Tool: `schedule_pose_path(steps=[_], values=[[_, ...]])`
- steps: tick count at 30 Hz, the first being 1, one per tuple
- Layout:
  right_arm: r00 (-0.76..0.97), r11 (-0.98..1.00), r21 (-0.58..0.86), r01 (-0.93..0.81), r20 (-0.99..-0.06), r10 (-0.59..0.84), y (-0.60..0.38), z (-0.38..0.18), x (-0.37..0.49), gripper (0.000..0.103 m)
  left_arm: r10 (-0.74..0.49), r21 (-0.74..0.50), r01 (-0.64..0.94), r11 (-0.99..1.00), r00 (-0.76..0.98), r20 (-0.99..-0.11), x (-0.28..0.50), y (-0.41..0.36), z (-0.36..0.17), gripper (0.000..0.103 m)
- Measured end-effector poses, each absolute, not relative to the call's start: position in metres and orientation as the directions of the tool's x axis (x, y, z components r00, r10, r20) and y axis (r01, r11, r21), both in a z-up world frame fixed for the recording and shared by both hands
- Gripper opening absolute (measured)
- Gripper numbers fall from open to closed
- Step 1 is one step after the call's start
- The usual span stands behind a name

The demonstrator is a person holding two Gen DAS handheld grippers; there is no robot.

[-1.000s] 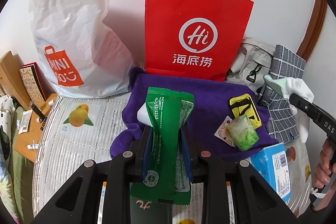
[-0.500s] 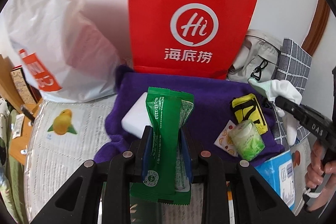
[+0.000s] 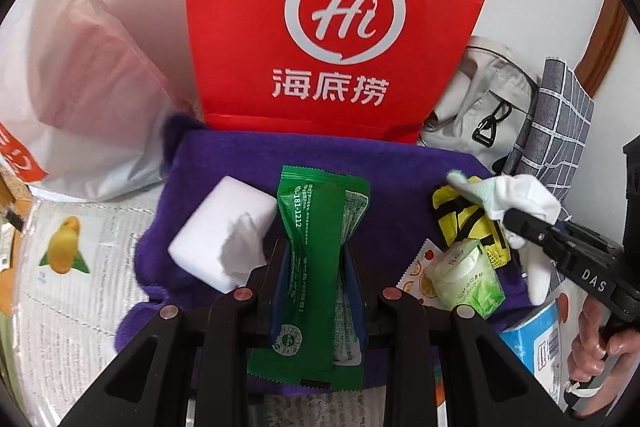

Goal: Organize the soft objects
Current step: 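Open both tools to release the packet and glove onto the towel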

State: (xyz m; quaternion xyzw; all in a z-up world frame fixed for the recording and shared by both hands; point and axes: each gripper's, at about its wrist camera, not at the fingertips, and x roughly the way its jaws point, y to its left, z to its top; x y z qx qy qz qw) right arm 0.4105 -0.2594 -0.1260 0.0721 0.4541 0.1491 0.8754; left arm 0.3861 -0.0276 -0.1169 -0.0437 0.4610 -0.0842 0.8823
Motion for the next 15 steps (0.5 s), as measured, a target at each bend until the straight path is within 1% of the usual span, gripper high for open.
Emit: schedule_pose_path(steps=[7,15], values=[[0.478,0.945,0.264,-0.193,-0.816,0.325,-0.251,-0.151,0.419,0.022,-0.197,-0.176,0.089,0.980,0.525,-0.828,0.395,-0.025,-0.133,0.025],[0.466,0.946,0.258,-0.197,-0.824,0.322,-0.247,-0.157,0.419,0.025,-0.210,-0.193,0.086,0.977,0.510,-0.834,0.398,-0.024,-0.138,0.025]])
